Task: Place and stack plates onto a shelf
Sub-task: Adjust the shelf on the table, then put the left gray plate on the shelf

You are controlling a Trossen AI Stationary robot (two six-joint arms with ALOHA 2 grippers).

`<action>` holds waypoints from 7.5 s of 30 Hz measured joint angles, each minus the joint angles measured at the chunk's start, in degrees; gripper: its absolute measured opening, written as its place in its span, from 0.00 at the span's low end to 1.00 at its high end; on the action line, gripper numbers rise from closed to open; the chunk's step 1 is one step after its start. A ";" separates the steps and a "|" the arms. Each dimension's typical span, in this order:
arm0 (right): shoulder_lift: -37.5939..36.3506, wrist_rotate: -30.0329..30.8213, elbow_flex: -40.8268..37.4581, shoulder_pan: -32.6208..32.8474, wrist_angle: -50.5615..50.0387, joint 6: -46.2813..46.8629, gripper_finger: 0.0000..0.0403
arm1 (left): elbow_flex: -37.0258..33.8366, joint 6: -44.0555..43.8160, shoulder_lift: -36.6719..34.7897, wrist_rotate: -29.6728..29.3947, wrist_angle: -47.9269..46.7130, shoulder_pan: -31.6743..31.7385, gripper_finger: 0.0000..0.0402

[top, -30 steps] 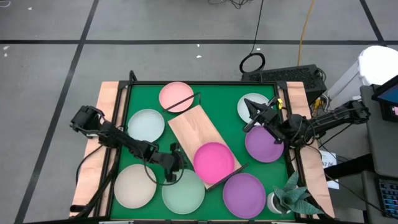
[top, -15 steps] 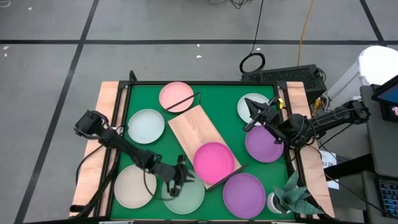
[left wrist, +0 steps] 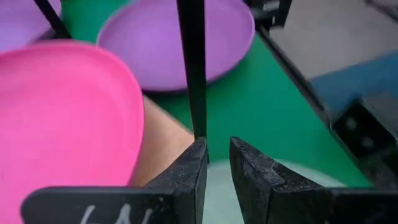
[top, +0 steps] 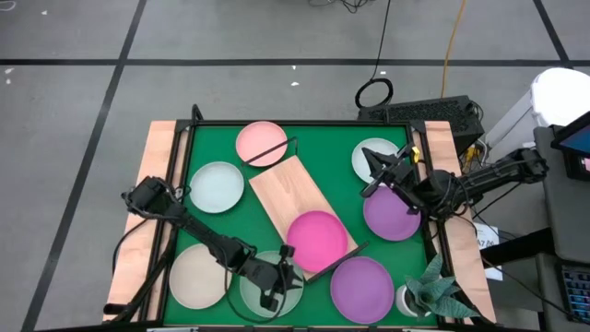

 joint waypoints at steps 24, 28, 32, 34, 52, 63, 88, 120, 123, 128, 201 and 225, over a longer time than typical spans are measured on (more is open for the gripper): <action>-0.02 0.00 0.00 0.44 0.93 -1.27 0.00 | -0.09 3.10 1.28 -0.09 5.43 2.04 0.19; -0.02 0.02 0.00 0.44 -0.42 -1.47 0.00 | -0.17 3.19 -1.55 -0.10 0.59 1.64 0.19; 0.01 0.31 0.00 0.42 -2.66 -1.43 0.00 | -0.11 0.27 -9.17 -3.58 -11.43 1.55 0.19; 0.00 0.35 0.00 0.42 -3.63 -1.36 0.00 | -0.11 -2.69 -13.71 -7.02 -18.87 1.60 0.19; -0.28 6.49 0.00 0.40 -8.23 2.36 0.00 | -7.49 -33.07 -31.03 -27.25 -68.33 0.72 0.19; -2.05 13.01 3.17 -7.83 -14.85 -2.14 0.00 | -19.12 -44.76 -31.05 -21.24 -67.05 2.15 0.23; 5.15 -43.40 25.42 -42.54 -69.35 35.76 0.00 | -19.58 -45.35 -30.47 -11.65 -67.04 18.88 0.56; 3.76 -47.39 23.87 -25.02 -73.48 39.23 0.00 | -19.56 -37.56 -21.06 -5.86 -63.93 19.46 0.18; 3.76 -47.39 23.87 -25.02 -73.50 38.76 0.00 | -19.53 -36.46 -21.08 -5.24 -64.28 19.45 0.10; 3.76 -47.38 23.87 -25.04 -73.82 37.72 0.00 | -16.32 -37.69 -21.08 -3.77 -71.27 18.96 0.03; 3.77 -39.85 23.85 -8.89 -79.71 42.04 0.00 | -1.57 22.69 -21.10 -8.94 -50.16 16.01 0.05; 3.76 -39.85 23.85 -8.96 -79.25 40.72 0.00 | -9.88 26.92 -21.13 -8.48 -40.04 20.06 0.06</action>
